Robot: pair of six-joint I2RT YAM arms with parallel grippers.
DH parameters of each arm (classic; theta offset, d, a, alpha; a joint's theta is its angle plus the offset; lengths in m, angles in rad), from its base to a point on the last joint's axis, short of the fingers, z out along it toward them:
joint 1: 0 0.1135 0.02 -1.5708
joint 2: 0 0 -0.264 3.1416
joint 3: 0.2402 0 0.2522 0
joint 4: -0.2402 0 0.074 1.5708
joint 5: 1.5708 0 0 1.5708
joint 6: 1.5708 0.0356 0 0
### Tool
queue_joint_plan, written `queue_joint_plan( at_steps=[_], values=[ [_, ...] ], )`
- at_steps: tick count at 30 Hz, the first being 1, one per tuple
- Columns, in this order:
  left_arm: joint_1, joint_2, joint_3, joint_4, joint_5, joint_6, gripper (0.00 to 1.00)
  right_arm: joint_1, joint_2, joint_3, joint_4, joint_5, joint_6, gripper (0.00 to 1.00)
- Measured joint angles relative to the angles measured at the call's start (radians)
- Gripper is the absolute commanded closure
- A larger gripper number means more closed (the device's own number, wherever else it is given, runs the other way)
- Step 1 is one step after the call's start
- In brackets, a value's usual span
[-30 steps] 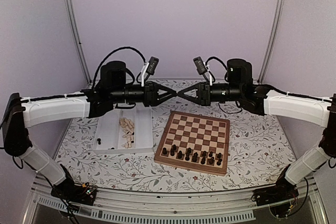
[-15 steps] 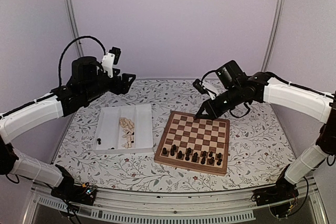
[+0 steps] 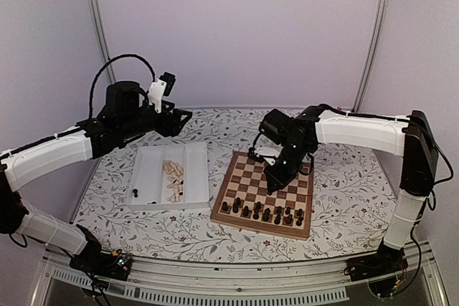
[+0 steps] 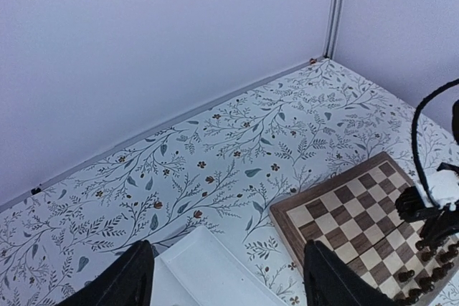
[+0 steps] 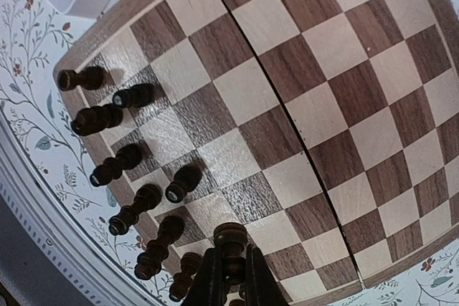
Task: Set up the chess pieces on the board
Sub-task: Place the chess piece on the chessboard.
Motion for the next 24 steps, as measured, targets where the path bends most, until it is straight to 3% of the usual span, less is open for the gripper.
queue_joint_plan(
  at_steps=[24],
  values=[
    [0.0, 0.0, 0.0, -0.003, -0.003, 0.005, 0.27, 0.084, 0.127, 0.055, -0.11, 0.028, -0.041, 0.93]
  ],
)
